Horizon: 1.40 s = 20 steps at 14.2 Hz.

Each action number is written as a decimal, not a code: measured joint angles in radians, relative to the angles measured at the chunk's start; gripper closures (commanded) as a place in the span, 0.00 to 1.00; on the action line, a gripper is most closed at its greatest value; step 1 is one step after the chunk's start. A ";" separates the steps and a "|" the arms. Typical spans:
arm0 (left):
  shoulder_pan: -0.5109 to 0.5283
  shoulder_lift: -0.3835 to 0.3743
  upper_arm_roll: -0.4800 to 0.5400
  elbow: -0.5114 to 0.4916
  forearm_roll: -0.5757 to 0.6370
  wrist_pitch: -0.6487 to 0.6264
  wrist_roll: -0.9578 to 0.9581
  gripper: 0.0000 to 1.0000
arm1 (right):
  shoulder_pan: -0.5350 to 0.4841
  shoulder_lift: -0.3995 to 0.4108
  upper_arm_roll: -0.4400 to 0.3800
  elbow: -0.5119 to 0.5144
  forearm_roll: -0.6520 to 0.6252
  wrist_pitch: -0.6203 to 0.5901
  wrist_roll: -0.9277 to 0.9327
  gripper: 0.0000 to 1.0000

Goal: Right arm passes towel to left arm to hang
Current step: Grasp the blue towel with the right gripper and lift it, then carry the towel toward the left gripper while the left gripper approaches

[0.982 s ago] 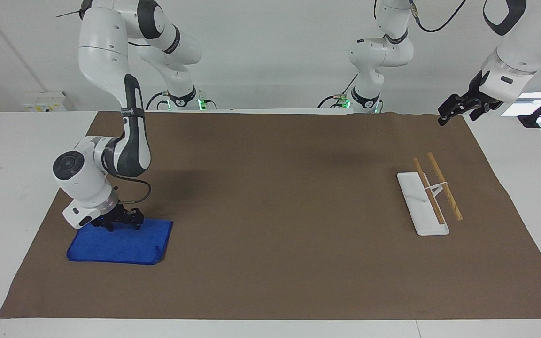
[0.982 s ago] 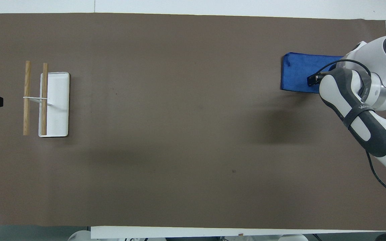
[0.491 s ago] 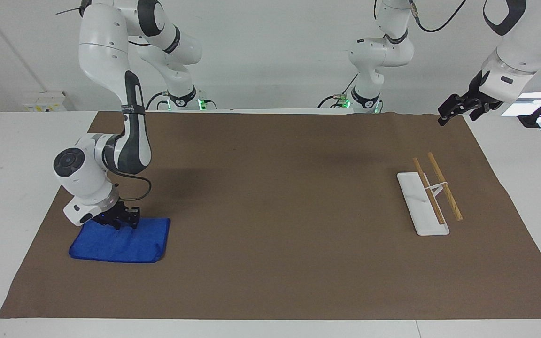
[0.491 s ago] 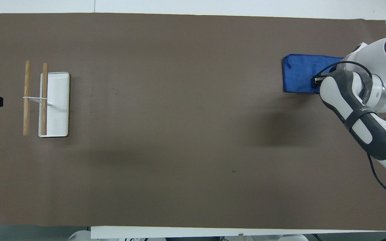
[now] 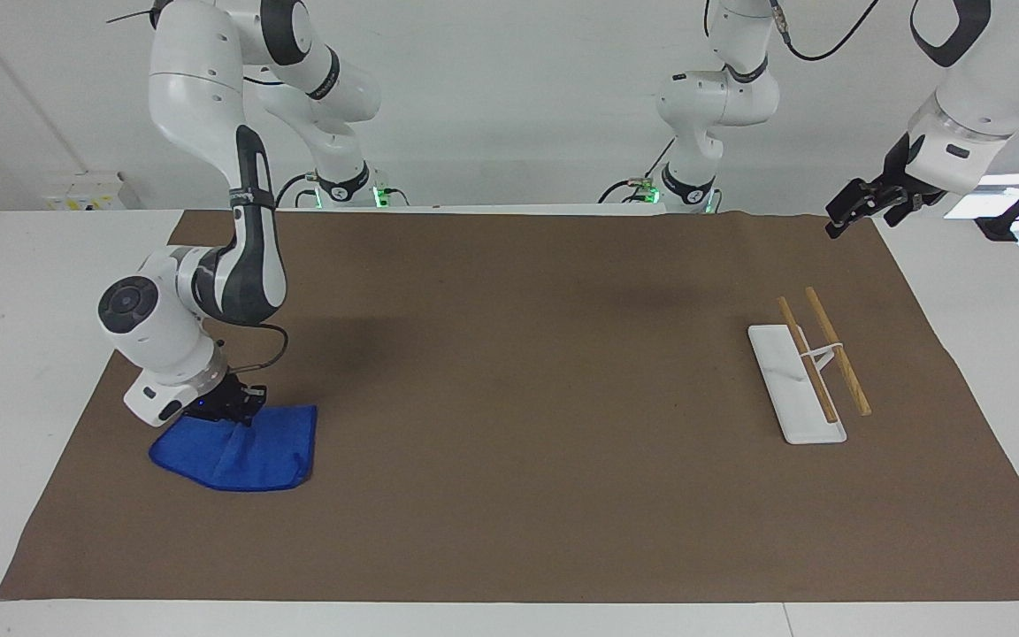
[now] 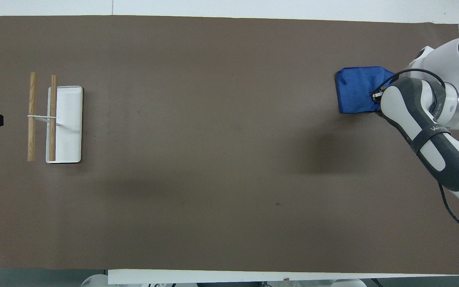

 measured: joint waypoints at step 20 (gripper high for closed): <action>-0.428 0.050 -0.032 -0.129 -0.079 0.404 -1.429 0.02 | 0.221 -0.101 0.329 0.148 0.892 0.021 1.314 1.00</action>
